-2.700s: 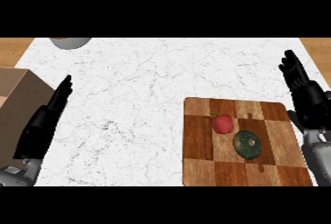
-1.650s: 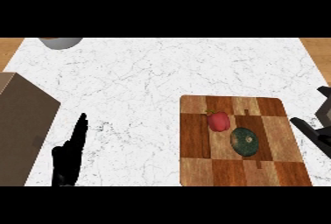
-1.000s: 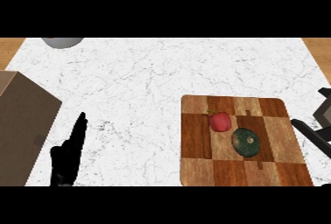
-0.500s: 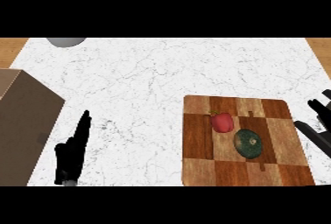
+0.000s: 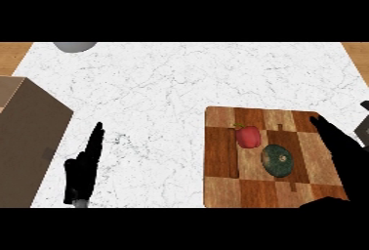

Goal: Pick the squash from the cutting board and place it in the tiered basket

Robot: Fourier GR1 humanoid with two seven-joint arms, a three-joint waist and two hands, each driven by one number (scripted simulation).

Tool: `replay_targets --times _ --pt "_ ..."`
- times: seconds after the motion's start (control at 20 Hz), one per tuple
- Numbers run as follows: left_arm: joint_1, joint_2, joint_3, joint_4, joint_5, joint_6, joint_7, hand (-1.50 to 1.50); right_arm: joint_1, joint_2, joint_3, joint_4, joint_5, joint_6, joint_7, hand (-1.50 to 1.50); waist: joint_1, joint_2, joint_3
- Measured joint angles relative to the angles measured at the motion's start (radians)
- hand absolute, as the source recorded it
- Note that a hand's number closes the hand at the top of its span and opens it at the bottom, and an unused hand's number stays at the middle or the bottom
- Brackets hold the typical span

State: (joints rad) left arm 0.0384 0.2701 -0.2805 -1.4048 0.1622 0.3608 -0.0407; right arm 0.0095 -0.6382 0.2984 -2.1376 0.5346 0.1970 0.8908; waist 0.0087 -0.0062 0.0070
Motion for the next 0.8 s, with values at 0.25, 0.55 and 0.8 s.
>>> replay_targets --times 0.25,0.55,0.8 --pt "0.008 -0.010 0.005 -0.026 -0.031 0.014 0.042 0.00 -0.058 0.090 0.047 0.036 0.039 0.045 0.046 -1.50 -0.002 0.001 -0.001" --pt "-0.003 -0.021 0.034 0.000 -0.032 -0.021 0.019 0.00 -0.101 0.140 0.060 0.119 0.066 0.098 0.043 -1.50 -0.005 0.000 -0.001" --pt "0.006 -0.025 0.043 -0.009 -0.043 -0.024 0.018 0.00 -0.118 0.164 0.070 0.160 0.068 0.150 0.065 -1.50 -0.005 0.000 -0.001"
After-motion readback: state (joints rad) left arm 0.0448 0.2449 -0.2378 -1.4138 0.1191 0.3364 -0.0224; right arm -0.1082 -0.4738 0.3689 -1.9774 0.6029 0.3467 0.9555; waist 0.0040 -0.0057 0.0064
